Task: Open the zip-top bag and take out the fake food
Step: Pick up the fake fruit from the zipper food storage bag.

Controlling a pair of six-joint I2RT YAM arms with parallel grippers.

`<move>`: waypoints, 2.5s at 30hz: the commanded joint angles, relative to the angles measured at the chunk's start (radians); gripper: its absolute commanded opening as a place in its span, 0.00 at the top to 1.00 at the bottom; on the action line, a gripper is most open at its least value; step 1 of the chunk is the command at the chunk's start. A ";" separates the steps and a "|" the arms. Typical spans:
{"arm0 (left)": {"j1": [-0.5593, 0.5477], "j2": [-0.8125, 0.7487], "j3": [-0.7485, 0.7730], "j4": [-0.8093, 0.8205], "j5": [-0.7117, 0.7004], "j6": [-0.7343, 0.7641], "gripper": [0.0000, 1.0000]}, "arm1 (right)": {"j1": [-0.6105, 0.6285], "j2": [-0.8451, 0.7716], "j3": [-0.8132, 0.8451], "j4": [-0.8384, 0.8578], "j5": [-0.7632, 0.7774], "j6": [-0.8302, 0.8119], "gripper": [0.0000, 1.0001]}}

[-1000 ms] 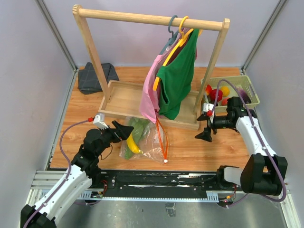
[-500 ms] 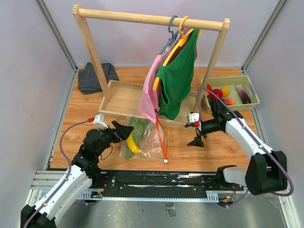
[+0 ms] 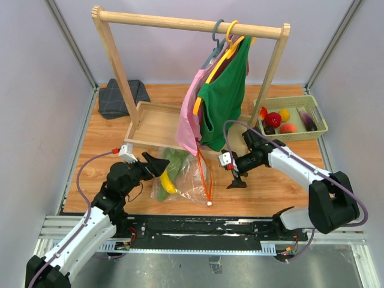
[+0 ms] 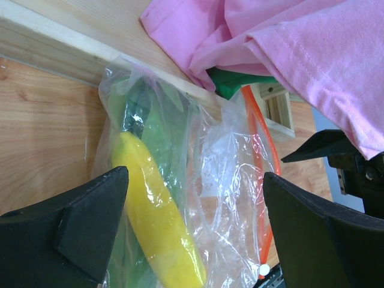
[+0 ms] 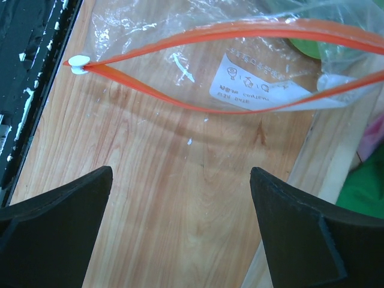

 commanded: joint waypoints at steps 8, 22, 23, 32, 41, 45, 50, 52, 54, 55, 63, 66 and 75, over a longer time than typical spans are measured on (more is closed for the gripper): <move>-0.001 0.036 -0.003 0.052 0.003 -0.002 0.03 | 0.112 0.069 0.060 0.119 0.040 0.071 0.05; -0.002 0.147 0.033 0.094 0.005 0.041 0.09 | 0.180 0.131 0.088 0.333 0.088 0.307 0.27; -0.001 0.165 0.034 0.100 0.008 0.042 0.10 | 0.193 0.137 0.091 0.339 0.096 0.316 0.31; -0.001 0.265 0.061 0.108 0.010 0.063 0.22 | 0.281 0.187 0.108 0.372 0.145 0.355 0.64; -0.002 0.311 0.046 0.117 0.038 0.063 0.45 | 0.290 0.167 0.118 0.346 0.072 0.370 0.70; -0.002 0.321 0.044 0.102 0.044 0.067 0.50 | 0.289 0.144 0.128 0.291 0.063 0.351 0.69; -0.001 0.316 0.022 0.112 0.055 0.059 0.58 | 0.288 0.141 0.115 0.276 0.074 0.356 0.68; -0.001 0.317 0.014 0.122 0.064 0.053 0.63 | 0.291 0.163 0.097 0.342 0.098 0.422 0.72; -0.002 0.320 0.011 0.124 0.068 0.052 0.68 | 0.300 0.203 0.101 0.392 0.144 0.493 0.79; -0.001 0.321 0.007 0.127 0.068 0.051 0.70 | 0.305 0.237 0.112 0.395 0.156 0.527 0.81; -0.001 0.308 -0.046 0.162 0.074 0.016 0.79 | 0.359 0.328 0.122 0.504 0.223 0.798 0.84; -0.002 0.289 -0.068 0.184 0.079 -0.012 0.81 | 0.362 0.343 0.117 0.571 0.245 0.934 0.82; -0.001 0.196 -0.181 0.308 0.089 -0.166 0.83 | 0.360 0.375 0.108 0.734 0.263 1.237 0.74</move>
